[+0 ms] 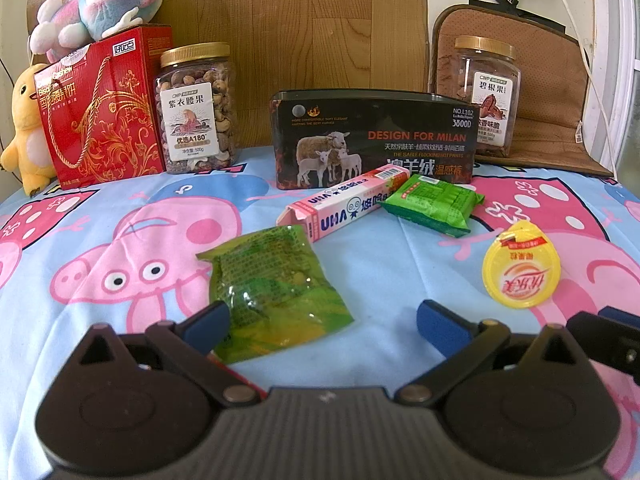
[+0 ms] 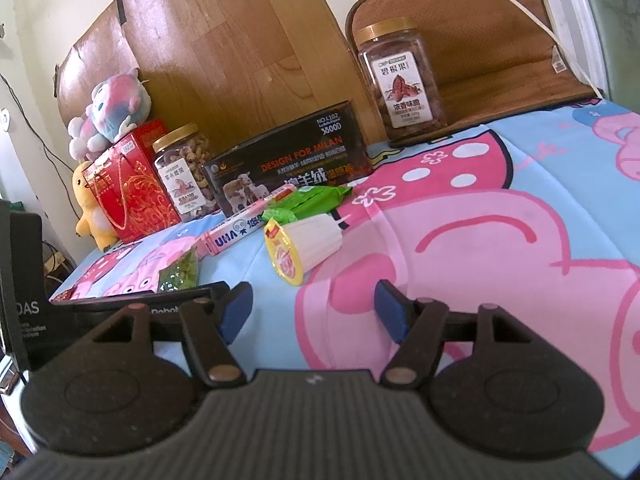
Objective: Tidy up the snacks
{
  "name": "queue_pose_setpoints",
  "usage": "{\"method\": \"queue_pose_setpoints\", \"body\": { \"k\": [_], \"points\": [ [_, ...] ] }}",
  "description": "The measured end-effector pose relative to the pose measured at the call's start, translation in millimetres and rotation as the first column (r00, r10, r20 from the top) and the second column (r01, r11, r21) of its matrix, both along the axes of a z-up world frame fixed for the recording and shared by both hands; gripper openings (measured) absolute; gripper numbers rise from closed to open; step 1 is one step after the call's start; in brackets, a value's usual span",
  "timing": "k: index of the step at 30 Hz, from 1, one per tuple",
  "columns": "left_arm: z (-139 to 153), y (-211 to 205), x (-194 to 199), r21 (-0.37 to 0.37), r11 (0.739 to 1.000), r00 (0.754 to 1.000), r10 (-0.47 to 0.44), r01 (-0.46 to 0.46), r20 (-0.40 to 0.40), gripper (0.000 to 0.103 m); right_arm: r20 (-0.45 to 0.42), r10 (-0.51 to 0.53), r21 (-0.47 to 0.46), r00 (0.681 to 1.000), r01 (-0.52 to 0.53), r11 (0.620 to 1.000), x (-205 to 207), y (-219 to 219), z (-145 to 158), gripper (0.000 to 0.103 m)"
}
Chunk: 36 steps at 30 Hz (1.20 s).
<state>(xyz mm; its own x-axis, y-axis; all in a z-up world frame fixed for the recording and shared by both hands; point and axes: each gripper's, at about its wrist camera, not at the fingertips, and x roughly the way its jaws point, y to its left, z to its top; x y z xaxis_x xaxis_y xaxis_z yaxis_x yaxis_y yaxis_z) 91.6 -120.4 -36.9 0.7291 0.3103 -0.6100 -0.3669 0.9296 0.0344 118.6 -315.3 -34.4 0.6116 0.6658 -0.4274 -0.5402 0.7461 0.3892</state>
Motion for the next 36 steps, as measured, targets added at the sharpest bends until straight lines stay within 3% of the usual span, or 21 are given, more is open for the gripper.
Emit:
{"method": "queue_pose_setpoints", "body": {
  "k": [22,28,32,36],
  "points": [
    [0.3,-1.5,0.9,-0.004,1.000,1.000,0.015,-0.015,0.000,0.103,-0.005,0.022,0.020,1.000,-0.022,1.000,-0.1,-2.9,-0.2,0.076],
    [2.0,6.9,-8.2,-0.036,0.998,0.998,-0.058,0.058,0.019,0.103,-0.004,0.025,0.018,1.000,-0.025,1.000,0.4,-2.0,-0.2,0.076],
    [0.8,-0.1,2.1,0.006,0.998,0.998,-0.058,0.058,-0.008,0.103,0.001,0.026,0.009,1.000,-0.026,1.000,0.1,-1.2,0.0,0.077],
    [1.9,6.1,20.3,0.011,0.988,0.988,-0.152,0.152,-0.023,0.103,0.001,0.026,0.009,1.000,-0.026,1.000,0.4,-1.2,-0.2,0.077]
  ]
}}
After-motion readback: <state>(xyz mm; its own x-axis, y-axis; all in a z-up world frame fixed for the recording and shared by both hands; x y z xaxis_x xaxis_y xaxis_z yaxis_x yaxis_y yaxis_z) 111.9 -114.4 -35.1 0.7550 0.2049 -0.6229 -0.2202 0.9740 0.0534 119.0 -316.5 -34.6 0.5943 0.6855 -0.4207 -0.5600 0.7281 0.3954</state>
